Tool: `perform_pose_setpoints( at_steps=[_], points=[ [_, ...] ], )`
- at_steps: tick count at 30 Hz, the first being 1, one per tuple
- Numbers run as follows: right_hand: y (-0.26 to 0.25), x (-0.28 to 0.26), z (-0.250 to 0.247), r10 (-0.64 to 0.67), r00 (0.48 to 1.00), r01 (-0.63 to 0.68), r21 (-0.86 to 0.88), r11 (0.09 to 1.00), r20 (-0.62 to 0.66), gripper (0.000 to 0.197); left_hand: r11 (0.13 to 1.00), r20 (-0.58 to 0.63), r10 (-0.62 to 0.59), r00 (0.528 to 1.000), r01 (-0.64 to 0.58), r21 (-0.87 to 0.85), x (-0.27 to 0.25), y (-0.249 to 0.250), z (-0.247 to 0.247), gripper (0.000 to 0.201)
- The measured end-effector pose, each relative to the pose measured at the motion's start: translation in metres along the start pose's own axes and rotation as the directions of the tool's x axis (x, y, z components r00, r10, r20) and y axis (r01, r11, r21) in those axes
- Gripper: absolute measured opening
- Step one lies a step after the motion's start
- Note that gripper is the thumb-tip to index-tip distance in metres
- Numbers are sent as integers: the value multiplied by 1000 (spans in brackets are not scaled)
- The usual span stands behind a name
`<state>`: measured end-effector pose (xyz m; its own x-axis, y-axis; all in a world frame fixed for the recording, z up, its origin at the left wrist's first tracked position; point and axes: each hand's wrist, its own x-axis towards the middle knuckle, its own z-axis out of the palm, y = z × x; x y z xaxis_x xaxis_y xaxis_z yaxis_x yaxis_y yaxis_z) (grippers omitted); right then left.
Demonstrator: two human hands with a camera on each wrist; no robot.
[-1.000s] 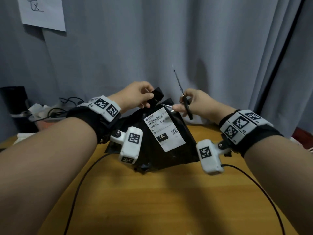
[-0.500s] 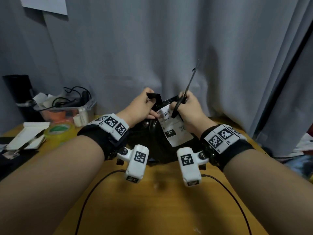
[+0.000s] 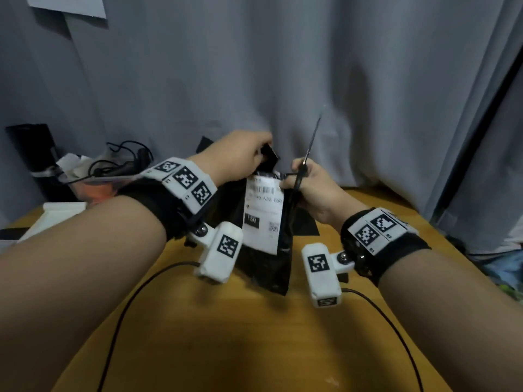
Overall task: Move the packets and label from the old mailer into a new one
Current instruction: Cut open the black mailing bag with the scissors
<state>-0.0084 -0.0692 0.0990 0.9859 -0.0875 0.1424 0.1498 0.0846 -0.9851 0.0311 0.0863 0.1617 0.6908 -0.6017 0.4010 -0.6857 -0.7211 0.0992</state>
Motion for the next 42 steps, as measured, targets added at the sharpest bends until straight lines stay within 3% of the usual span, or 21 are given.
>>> perform_pose_setpoints(
  at_steps=[3,6,10,13,16,23,28,34,38,42],
  points=[
    [13,-16,-33,102,991,-62,-375,925,88,31,913,232,-86,969,170,-372,-5,-2,35,7],
    [7,-31,-61,165,969,-36,-559,828,183,28,796,253,-125,959,249,-551,-2,-2,51,12],
    [-18,-32,-86,420,893,-68,-876,477,159,53,776,289,-126,949,276,-567,5,3,54,11],
    [-33,-30,-91,572,818,-132,-945,299,67,64,794,302,-127,945,279,-539,9,6,52,11],
    [-38,-30,-88,643,766,-120,-981,152,6,71,838,309,-114,944,258,-481,13,10,50,11],
    [-36,-25,-61,639,768,-82,-985,149,33,69,981,261,19,965,32,-189,19,24,47,16],
    [-28,-19,-45,650,760,-84,-989,125,17,55,990,237,128,963,-110,-88,26,37,50,19],
    [-26,-19,-48,645,764,-80,-988,134,26,39,978,243,122,962,-74,-196,32,34,67,15],
    [-25,-18,-56,599,800,-10,-996,89,46,36,941,223,82,971,-1,-339,35,26,78,15],
    [-15,-13,-69,560,828,-7,-999,52,23,34,926,316,50,948,75,-371,40,13,88,25]
  ],
)
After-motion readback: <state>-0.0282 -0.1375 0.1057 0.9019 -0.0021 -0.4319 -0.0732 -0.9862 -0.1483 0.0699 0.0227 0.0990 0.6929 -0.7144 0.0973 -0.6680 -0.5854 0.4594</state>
